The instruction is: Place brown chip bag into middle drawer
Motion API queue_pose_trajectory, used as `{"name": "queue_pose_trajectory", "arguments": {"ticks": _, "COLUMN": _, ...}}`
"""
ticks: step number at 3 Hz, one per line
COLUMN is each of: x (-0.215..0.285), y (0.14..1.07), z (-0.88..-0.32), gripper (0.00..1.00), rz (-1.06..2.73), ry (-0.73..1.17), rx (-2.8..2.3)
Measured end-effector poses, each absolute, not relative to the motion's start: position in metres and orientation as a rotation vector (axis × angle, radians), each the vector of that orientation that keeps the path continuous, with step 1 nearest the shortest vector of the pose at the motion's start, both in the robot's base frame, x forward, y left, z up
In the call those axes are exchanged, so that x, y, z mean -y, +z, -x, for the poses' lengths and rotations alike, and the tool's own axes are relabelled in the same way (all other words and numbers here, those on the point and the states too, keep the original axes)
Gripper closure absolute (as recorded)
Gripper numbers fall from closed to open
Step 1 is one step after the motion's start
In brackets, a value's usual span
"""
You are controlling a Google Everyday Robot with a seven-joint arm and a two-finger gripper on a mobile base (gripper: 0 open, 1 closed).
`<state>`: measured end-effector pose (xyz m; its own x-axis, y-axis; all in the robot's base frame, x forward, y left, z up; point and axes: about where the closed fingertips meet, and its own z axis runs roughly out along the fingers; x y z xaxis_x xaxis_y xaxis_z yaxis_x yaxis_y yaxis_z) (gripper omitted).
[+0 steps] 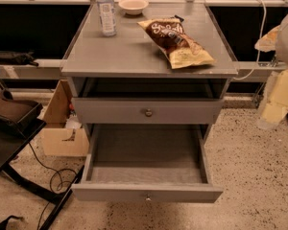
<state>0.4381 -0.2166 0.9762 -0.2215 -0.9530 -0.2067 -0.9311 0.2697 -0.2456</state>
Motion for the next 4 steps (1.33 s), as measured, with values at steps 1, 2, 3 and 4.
{"name": "queue_pose_trajectory", "arguments": {"ticks": 1, "x": 0.217, "y": 0.976, "z": -0.438, "gripper": 0.0, "rz": 1.725, "ry": -0.098, "rx": -2.232}}
{"name": "queue_pose_trajectory", "arguments": {"ticks": 2, "x": 0.229, "y": 0.985, "z": -0.491, "gripper": 0.0, "rz": 1.601, "ry": -0.052, "rx": -2.163}}
{"name": "queue_pose_trajectory", "arguments": {"ticks": 3, "x": 0.219, "y": 0.989, "z": -0.555, "gripper": 0.0, "rz": 1.459, "ry": 0.073, "rx": -2.188}}
{"name": "queue_pose_trajectory", "arguments": {"ticks": 4, "x": 0.198, "y": 0.993, "z": -0.618, "gripper": 0.0, "rz": 1.307, "ry": 0.125, "rx": -2.285}}
